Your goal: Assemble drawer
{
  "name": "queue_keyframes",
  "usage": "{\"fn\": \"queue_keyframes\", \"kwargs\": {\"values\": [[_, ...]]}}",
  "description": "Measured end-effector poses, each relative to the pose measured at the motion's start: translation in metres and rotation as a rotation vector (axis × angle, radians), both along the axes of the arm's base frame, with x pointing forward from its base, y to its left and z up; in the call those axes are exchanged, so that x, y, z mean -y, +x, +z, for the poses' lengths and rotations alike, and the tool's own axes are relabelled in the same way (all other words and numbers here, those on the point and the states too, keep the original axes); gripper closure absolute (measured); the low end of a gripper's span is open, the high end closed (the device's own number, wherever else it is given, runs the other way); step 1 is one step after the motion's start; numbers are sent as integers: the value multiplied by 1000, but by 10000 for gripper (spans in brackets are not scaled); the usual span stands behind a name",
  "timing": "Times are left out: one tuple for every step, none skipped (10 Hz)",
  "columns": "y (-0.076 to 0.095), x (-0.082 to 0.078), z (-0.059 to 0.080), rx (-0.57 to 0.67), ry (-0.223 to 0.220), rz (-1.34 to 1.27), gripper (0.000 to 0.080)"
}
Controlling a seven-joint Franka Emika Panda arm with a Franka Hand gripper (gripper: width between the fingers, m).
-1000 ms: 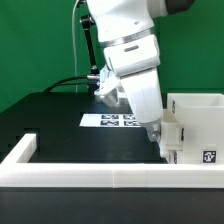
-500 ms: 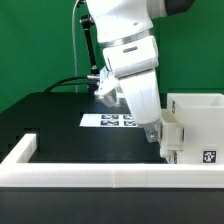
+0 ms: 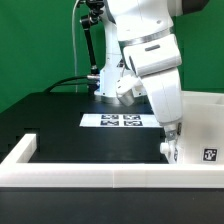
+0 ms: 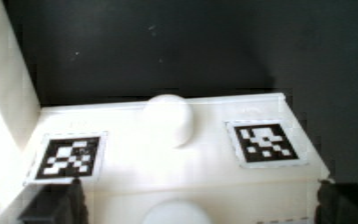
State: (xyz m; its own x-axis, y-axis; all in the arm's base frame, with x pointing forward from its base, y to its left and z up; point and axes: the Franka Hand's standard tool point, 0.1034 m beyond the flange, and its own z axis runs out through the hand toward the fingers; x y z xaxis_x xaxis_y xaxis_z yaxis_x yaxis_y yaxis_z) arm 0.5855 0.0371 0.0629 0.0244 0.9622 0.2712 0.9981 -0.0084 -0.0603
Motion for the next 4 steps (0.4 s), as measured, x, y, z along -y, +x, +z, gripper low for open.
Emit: {"fn": "queue_keyframes", "kwargs": {"values": [[-1,12,-2,1,-1,17,150],[-5,34,-5,-18,-3,18,150],[-5,48,-4,-20,-8,-7,150],[-5,46,-5,-22,-8,-8,150]]}}
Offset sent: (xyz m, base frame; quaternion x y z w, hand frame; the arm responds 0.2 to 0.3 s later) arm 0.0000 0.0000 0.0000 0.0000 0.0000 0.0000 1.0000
